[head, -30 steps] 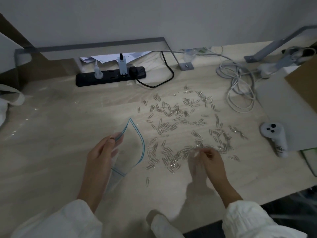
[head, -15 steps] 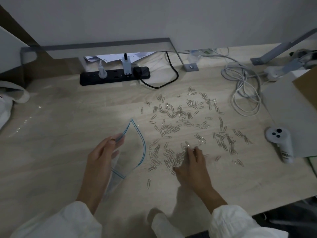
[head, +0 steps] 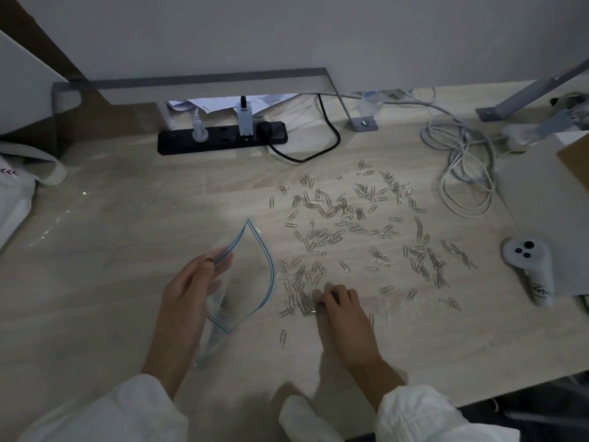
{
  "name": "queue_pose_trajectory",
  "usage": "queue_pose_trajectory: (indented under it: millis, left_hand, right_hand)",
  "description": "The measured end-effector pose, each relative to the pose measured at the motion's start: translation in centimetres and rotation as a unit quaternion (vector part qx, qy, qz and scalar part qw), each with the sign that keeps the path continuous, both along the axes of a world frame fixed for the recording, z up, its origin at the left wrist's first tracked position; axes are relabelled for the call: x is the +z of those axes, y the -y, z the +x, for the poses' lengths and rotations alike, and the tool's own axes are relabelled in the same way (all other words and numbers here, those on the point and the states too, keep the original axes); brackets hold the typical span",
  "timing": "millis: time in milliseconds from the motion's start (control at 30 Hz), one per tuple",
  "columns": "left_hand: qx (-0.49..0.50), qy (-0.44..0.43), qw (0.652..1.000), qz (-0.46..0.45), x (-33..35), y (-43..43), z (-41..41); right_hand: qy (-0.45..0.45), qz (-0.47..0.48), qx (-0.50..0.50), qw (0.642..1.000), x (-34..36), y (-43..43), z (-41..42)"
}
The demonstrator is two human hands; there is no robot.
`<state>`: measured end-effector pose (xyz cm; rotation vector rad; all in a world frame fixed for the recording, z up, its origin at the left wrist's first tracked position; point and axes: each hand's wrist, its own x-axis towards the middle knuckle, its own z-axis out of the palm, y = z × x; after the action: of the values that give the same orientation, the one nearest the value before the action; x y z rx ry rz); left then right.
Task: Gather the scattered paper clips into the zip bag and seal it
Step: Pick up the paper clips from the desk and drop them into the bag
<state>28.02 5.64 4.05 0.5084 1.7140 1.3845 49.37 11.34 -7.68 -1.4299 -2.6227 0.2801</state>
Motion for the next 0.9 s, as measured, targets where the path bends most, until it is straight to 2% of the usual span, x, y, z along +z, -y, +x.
queue_pose_trajectory:
  millis: [167, 267, 367, 467, 567, 633, 733, 800, 900]
  left_hand:
    - [0.005, 0.005, 1.000, 0.006, 0.0, 0.3, -0.5]
    - [0.008, 0.011, 1.000, 0.014, 0.2, 0.5, -1.0]
    - [0.014, 0.022, 0.999, 0.023, 0.4, 0.8, -1.4]
    - [0.024, 0.030, 0.999, 0.029, 0.5, 1.2, -1.8]
    - [0.034, 0.036, 0.998, 0.036, 0.7, 1.6, -2.0]
    - [0.038, 0.034, 0.998, 0.038, 0.8, 1.7, -2.1]
    - [0.043, 0.032, 0.998, 0.043, 0.9, 1.9, -2.2]
    - [0.046, 0.029, 0.998, 0.039, 0.9, 2.0, -2.3]
    - [0.056, 0.026, 0.997, 0.035, 1.0, 2.1, -2.4]
  right_hand:
    - [0.053, 0.059, 0.040, 0.996, 0.2, -0.6, -0.3]
    - [0.067, 0.052, 0.033, 0.996, -0.1, -1.1, -0.2]
    - [0.068, -0.008, -0.036, 0.997, -0.2, -1.4, -0.4]
    - [0.021, -0.111, -0.121, 0.986, 0.0, -1.9, -0.3]
    - [-0.079, -0.162, -0.213, 0.960, 0.6, -2.2, 0.2]
    - [-0.154, -0.182, -0.301, 0.923, 1.2, -2.5, 0.5]
    - [-0.233, -0.262, -0.400, 0.847, 2.5, -3.4, 0.4]
    - [-0.337, -0.328, -0.407, 0.783, 4.4, -3.8, -0.3]
    - [-0.500, -0.410, -0.338, 0.684, 9.3, -3.6, -2.7]
